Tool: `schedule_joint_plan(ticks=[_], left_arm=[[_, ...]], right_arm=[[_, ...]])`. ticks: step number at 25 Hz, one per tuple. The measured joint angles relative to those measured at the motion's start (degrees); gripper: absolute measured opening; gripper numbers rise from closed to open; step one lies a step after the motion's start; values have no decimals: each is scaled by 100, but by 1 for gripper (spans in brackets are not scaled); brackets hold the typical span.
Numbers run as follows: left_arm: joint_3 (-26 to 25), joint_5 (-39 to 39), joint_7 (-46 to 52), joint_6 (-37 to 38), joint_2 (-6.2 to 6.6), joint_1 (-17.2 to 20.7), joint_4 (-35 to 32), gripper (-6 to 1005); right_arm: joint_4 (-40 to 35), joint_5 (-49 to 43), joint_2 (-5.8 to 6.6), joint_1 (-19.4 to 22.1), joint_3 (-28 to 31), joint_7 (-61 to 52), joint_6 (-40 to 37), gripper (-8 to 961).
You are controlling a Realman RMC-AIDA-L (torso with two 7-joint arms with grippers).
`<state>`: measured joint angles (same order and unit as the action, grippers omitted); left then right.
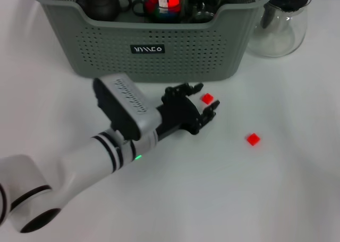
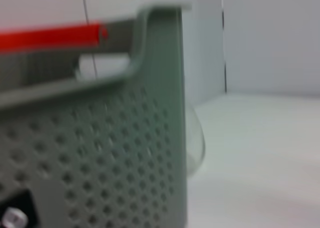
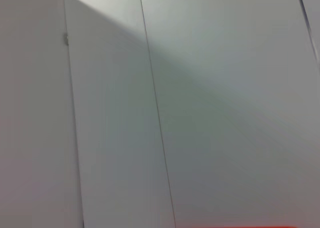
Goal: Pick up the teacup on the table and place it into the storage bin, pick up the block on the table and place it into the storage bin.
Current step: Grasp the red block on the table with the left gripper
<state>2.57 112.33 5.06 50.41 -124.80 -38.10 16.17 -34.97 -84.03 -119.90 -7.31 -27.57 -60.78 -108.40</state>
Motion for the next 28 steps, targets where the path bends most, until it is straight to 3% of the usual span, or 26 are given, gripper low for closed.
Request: schedule_joint_plan(ticks=[5,21,28], left_arm=[[-174,4,4,-743,0,-190,302,515],[-778,22,3,-1216,0,-267,436,508],[-812,27,-25,-1276,0,-291,440,446]], right_arm=[[8,0,-9,7,3,0,-5,740],[177,0,21,18,7,-4,44,740],[185,1,13,16,6,-4,48,739]])
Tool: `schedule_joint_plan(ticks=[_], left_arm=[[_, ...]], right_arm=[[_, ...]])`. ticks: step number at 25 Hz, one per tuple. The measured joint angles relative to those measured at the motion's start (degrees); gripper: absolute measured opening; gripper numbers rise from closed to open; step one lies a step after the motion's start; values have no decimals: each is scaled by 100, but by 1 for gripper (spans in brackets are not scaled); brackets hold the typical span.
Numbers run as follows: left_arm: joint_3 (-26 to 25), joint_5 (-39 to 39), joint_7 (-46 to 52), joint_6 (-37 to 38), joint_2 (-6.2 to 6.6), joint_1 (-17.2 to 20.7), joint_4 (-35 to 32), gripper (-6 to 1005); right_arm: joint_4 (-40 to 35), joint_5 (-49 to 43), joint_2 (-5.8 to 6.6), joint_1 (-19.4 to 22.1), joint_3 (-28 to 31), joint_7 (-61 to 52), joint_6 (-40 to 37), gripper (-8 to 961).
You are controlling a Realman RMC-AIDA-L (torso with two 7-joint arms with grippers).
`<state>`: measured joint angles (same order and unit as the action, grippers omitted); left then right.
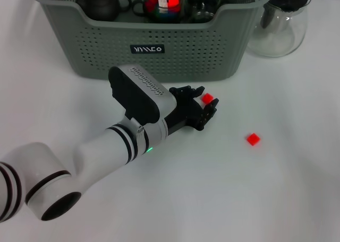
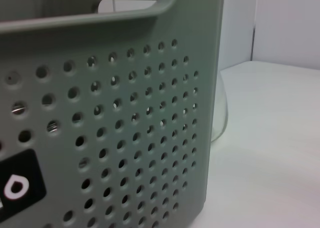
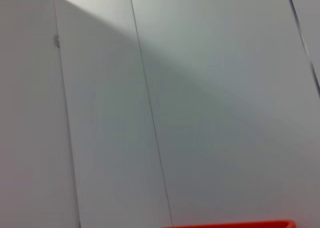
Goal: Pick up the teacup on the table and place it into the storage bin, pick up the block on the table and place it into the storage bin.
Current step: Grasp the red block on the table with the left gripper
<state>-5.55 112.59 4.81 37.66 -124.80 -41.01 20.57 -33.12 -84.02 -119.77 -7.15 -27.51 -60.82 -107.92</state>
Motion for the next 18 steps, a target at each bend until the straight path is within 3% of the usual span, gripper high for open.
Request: schedule_joint_plan(ticks=[18], left_arm=[[15,7,-15,-120,0,-63,8,356]], right_arm=[[52,-270,10,-43,151,2,9,739]])
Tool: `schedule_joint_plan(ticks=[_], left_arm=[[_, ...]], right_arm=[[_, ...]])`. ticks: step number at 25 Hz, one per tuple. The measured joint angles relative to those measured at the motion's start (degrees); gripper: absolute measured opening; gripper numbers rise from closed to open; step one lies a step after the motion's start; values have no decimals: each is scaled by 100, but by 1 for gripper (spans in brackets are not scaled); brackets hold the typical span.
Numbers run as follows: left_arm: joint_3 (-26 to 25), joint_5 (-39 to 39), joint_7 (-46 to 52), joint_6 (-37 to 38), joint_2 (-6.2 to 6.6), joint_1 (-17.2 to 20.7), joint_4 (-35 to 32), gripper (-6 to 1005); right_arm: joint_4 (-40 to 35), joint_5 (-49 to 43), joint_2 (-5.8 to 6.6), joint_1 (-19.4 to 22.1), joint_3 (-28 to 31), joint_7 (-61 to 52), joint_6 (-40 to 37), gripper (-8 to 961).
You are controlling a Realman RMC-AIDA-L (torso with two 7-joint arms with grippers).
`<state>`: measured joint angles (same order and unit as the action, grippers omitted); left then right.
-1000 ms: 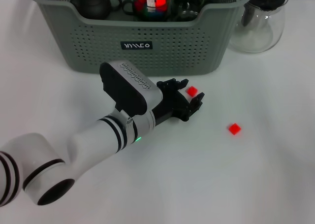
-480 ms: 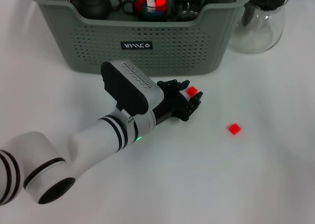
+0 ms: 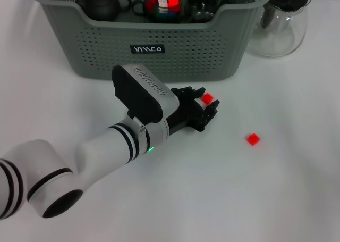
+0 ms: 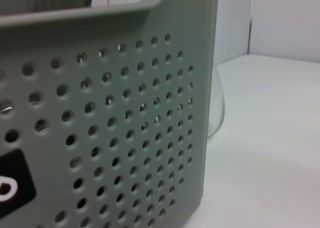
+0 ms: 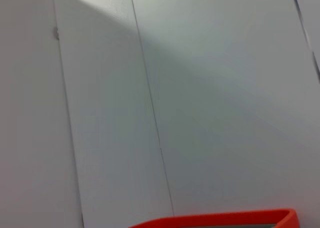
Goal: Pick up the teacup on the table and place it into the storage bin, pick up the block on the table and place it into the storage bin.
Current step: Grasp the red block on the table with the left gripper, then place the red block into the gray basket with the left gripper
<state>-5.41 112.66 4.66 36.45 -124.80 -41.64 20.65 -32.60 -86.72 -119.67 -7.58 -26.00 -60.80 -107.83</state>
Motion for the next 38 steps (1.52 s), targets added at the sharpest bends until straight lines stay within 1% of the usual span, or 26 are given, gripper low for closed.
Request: schedule_joint_plan(ticks=[11,15,16,17,20,23,24,26,27,29,31,32,33,34,38], left_arm=[[-3,10,-18,23,0,17,23,287],[-6,10,-1,153,24,97,80,201],[0,10,15,215,48,136,117,180],[8,13,37,266,71,165,147,182],[61,124,315,399,220,324,221,186],[100,433,959,702,376,523,84,191],[106,563,1206,904,416,609,-35,192],[126,910,1826,1583,463,817,-412,195],[149,1124,2248,2173,463,948,-760,197],[198,1374,2956,3137,419,1125,-1427,200],[318,1512,3737,4179,323,1288,-2330,203],[344,1518,3873,4388,310,1324,-2495,205],[417,1529,4151,4885,288,1397,-2884,206],[456,1531,4314,5247,287,1456,-3134,208],[361,1368,4838,6626,393,1540,-3664,214]], right_arm=[[0,-30,-14,-1,77,7,-1,739],[0,-30,-12,1,78,7,-1,740],[0,-30,-12,1,78,7,-1,740],[0,-30,-11,2,78,7,-1,740],[0,-30,0,-2,78,7,-1,740],[0,-29,6,-5,84,7,-2,740],[0,-29,6,-8,85,7,-2,740],[0,-29,5,-22,86,8,0,740],[0,-29,6,-31,87,7,1,740],[0,-29,5,-44,87,7,0,739],[-1,-29,2,-60,87,7,0,739],[0,-29,0,-65,87,7,0,739],[0,-29,-2,-67,87,7,1,739],[0,-29,-2,-70,87,8,0,739],[0,-29,-5,-71,86,7,0,739]])
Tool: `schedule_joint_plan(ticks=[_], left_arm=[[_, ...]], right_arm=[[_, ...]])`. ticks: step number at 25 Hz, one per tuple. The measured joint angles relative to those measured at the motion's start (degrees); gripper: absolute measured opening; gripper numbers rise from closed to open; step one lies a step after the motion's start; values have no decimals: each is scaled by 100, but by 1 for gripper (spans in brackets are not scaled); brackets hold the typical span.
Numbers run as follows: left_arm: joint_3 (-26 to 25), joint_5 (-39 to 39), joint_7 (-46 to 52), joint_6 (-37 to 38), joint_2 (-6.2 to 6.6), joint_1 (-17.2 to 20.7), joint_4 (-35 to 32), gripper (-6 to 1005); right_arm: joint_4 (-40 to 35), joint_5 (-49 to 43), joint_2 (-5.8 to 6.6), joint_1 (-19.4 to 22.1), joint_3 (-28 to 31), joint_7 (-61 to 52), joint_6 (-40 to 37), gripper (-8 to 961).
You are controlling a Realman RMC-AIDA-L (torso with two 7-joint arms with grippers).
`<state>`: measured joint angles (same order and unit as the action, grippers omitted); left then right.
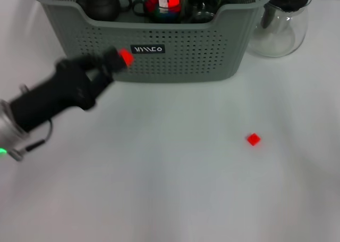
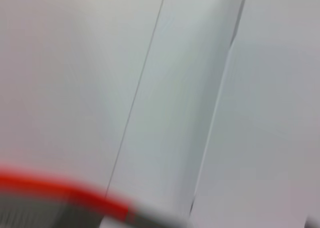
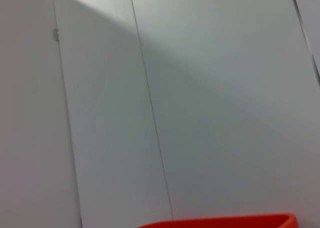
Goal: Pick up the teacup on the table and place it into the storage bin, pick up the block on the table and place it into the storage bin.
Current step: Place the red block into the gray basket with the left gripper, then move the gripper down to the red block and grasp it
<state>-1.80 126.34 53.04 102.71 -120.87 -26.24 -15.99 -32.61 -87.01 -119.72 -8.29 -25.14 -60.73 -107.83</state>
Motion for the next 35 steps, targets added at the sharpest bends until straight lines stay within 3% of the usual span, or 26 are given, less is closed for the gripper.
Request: schedule_joint_plan(ticks=[4,9,12,17,20,25,32,35], left_arm=[[-157,-615,1008,783,91,-446,-411,220],[143,-913,2867,-97,126,-1666,-1509,228],[1171,-897,4102,-1146,173,-2243,-2281,232],[3803,-755,5934,-3205,385,-2582,-3059,240],[4674,-232,6651,-3965,437,-2784,-3133,245],[5049,528,7090,-4438,389,-3102,-2818,252],[5100,497,7111,-4579,297,-3073,-2836,263],[4728,-103,6869,-4248,219,-2743,-3255,403]], right_arm=[[-1,1,-4,-38,0,0,-1,739],[0,0,1,-93,0,0,-1,740],[4,-6,6,-131,0,0,3,740],[20,-43,11,-193,0,0,28,739],[50,-82,11,-236,-1,0,92,739],[78,-94,11,-275,-9,0,158,738],[80,-98,11,-298,-10,0,185,737],[69,-124,10,-305,-34,0,170,737]])
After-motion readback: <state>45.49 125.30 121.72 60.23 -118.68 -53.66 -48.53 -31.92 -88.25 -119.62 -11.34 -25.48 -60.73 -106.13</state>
